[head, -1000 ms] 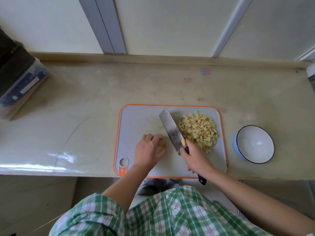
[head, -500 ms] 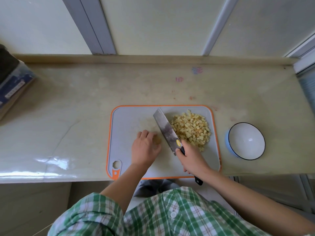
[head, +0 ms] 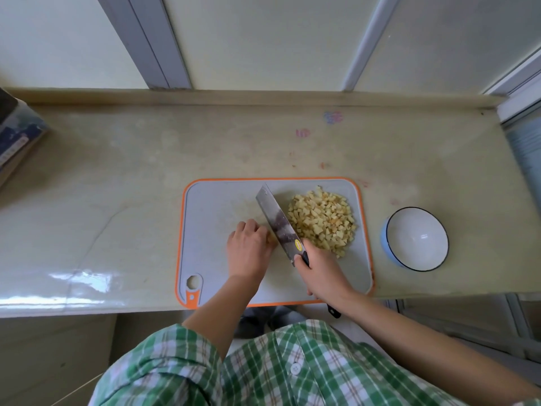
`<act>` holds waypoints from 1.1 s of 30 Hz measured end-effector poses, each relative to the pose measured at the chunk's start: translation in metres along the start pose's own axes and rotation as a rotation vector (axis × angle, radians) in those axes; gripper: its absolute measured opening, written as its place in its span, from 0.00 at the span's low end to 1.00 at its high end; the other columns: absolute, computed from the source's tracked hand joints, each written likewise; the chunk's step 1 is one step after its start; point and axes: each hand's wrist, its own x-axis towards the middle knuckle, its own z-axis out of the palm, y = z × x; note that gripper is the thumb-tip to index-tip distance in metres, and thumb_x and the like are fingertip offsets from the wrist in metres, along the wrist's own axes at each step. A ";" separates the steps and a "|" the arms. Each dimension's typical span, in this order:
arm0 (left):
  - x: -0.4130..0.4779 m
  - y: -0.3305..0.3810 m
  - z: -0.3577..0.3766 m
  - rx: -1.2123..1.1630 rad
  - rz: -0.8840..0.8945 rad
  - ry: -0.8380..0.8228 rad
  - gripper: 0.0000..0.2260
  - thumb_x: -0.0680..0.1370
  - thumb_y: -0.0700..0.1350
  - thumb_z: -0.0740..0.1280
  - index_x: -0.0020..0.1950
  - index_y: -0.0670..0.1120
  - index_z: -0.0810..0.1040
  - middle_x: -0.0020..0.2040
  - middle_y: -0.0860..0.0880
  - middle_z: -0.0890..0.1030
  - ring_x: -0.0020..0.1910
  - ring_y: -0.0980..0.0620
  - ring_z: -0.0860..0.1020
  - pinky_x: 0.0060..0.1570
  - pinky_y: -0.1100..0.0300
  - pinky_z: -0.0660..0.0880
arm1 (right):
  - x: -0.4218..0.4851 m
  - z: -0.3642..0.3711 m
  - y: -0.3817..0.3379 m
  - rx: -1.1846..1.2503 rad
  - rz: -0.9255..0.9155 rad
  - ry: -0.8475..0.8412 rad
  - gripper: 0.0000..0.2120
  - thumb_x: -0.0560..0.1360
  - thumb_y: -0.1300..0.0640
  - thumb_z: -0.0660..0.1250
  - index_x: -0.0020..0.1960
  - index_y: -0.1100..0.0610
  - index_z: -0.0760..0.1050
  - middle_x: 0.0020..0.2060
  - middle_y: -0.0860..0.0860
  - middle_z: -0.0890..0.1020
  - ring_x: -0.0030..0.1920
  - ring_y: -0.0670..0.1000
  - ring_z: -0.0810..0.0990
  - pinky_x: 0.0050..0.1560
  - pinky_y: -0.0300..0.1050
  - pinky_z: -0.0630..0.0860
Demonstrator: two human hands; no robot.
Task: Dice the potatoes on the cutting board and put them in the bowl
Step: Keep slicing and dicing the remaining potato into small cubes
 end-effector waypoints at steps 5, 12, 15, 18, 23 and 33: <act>-0.005 -0.004 0.002 -0.033 0.006 0.025 0.10 0.65 0.48 0.78 0.38 0.46 0.79 0.36 0.48 0.76 0.35 0.44 0.75 0.28 0.56 0.69 | 0.003 0.001 0.002 -0.050 -0.011 0.022 0.10 0.79 0.59 0.57 0.40 0.56 0.62 0.28 0.52 0.69 0.23 0.56 0.76 0.22 0.47 0.71; -0.005 -0.005 0.002 -0.062 0.072 0.050 0.06 0.66 0.45 0.78 0.35 0.49 0.82 0.34 0.50 0.76 0.34 0.45 0.75 0.26 0.59 0.68 | 0.009 0.004 0.009 -0.157 -0.066 -0.001 0.07 0.79 0.59 0.57 0.43 0.56 0.62 0.27 0.51 0.69 0.24 0.53 0.70 0.30 0.57 0.75; -0.001 -0.003 0.000 -0.067 0.060 0.040 0.07 0.64 0.44 0.79 0.33 0.50 0.83 0.33 0.50 0.75 0.32 0.45 0.75 0.26 0.60 0.64 | 0.011 0.008 0.009 -0.218 -0.093 0.013 0.04 0.79 0.60 0.57 0.45 0.56 0.63 0.28 0.50 0.69 0.27 0.52 0.70 0.30 0.50 0.68; 0.003 -0.003 -0.001 -0.064 0.048 0.033 0.07 0.62 0.44 0.80 0.31 0.50 0.82 0.32 0.50 0.74 0.31 0.45 0.74 0.26 0.62 0.62 | 0.011 0.017 0.008 -0.223 -0.100 0.023 0.01 0.79 0.60 0.57 0.49 0.55 0.64 0.30 0.51 0.69 0.33 0.58 0.73 0.32 0.47 0.63; 0.002 -0.004 -0.002 -0.070 0.051 0.028 0.07 0.63 0.46 0.80 0.32 0.51 0.83 0.32 0.51 0.75 0.32 0.46 0.74 0.26 0.61 0.63 | 0.017 0.022 0.007 -0.215 -0.100 0.063 0.11 0.80 0.60 0.56 0.60 0.61 0.69 0.30 0.50 0.71 0.32 0.55 0.74 0.29 0.45 0.61; -0.001 -0.004 0.000 -0.087 -0.058 0.034 0.06 0.65 0.44 0.77 0.33 0.49 0.81 0.33 0.51 0.74 0.35 0.46 0.74 0.27 0.60 0.63 | 0.012 0.015 0.014 -0.139 -0.148 0.030 0.06 0.79 0.60 0.58 0.44 0.54 0.62 0.28 0.52 0.70 0.27 0.52 0.69 0.29 0.48 0.63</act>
